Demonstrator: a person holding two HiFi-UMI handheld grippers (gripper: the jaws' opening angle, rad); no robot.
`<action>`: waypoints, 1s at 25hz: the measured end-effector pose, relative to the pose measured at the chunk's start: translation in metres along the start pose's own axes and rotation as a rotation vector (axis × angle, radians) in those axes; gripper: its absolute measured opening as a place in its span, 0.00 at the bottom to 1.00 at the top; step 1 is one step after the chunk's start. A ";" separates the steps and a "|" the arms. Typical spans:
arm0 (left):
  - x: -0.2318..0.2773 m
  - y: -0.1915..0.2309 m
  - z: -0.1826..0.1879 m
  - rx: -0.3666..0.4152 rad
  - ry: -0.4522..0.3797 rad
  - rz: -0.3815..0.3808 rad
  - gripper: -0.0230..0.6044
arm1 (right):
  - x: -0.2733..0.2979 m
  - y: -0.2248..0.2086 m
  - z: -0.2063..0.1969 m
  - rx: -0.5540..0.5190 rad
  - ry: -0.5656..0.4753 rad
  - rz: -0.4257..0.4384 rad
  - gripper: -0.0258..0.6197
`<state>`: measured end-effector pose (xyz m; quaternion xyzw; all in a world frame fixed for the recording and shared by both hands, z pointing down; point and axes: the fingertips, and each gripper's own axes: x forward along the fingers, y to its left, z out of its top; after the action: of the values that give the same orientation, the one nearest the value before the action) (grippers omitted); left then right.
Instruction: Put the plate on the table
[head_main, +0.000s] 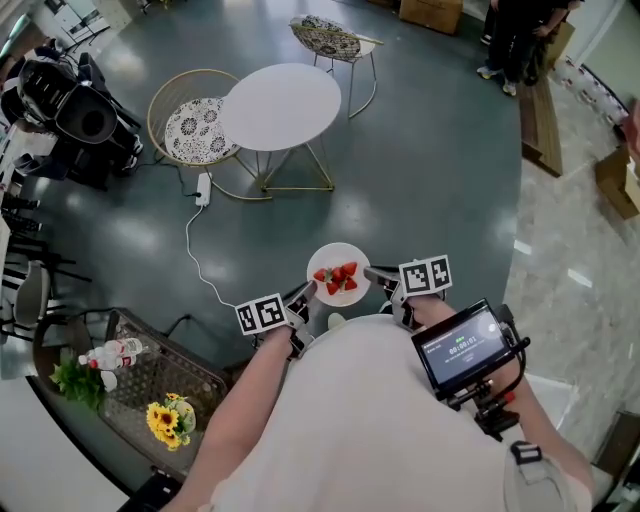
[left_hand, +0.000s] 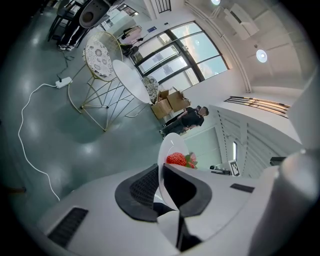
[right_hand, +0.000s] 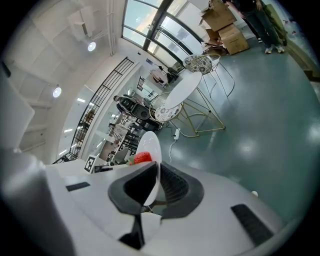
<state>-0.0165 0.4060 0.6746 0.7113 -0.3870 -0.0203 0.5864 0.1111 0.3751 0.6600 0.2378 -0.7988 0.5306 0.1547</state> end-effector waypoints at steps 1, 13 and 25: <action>0.000 0.000 0.000 -0.003 0.002 -0.003 0.06 | 0.000 0.000 0.000 0.002 -0.001 -0.002 0.08; 0.005 -0.001 0.000 0.032 0.073 -0.038 0.06 | -0.002 -0.007 -0.004 0.069 -0.046 -0.037 0.08; -0.004 0.028 -0.020 0.010 0.125 -0.040 0.06 | 0.014 -0.023 -0.032 0.144 -0.044 -0.038 0.08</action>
<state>-0.0238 0.4244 0.7032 0.7217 -0.3352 0.0145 0.6054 0.1115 0.3937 0.6974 0.2748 -0.7571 0.5782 0.1298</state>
